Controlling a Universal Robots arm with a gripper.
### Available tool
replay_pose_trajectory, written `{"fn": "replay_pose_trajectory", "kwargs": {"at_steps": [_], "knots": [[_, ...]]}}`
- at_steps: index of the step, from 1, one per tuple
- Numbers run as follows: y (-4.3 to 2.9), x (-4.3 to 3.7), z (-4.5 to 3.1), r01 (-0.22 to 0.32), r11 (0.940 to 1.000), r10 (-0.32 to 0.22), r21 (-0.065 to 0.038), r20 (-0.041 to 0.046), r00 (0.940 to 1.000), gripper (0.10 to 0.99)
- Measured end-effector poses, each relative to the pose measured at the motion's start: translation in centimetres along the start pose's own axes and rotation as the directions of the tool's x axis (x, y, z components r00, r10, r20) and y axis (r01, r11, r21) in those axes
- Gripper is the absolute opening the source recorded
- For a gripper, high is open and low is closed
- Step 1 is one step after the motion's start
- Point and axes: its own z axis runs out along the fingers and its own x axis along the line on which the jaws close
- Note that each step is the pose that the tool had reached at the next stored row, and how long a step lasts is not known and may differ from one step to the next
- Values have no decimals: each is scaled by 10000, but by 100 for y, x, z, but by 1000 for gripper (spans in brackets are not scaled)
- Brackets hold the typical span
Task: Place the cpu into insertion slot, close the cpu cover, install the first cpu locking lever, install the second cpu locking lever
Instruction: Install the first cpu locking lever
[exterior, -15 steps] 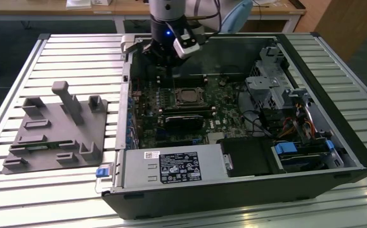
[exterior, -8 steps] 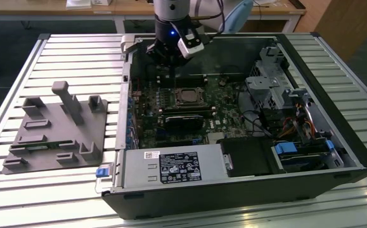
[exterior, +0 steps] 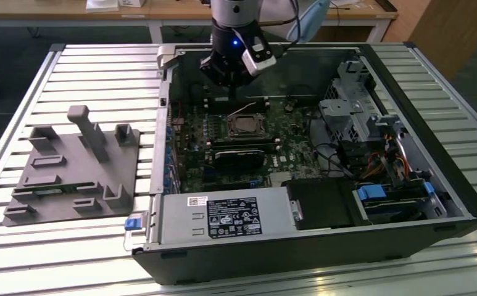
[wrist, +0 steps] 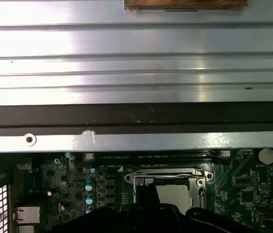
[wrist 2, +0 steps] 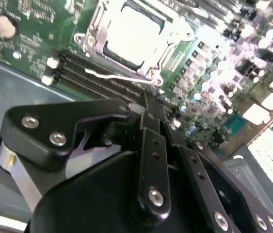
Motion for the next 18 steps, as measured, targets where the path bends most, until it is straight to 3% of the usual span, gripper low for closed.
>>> {"fn": "replay_pose_trajectory", "kwargs": {"at_steps": [2, 3, 6, 10, 18], "knots": [[-8, -1, 2, -1, 9997, 1, -224, -8, 10000, 106], [-9, -1, 5, 8, 9996, -8, -273, -11, 10000, 106], [-9, -23, 28, 49, 9996, -49, -274, -13, 10000, 106], [-7, -109, 66, 116, 9996, -116, -275, -15, 9999, 106], [-5, -165, 151, 597, 9978, -598, -283, -32, 9982, 106]]}}
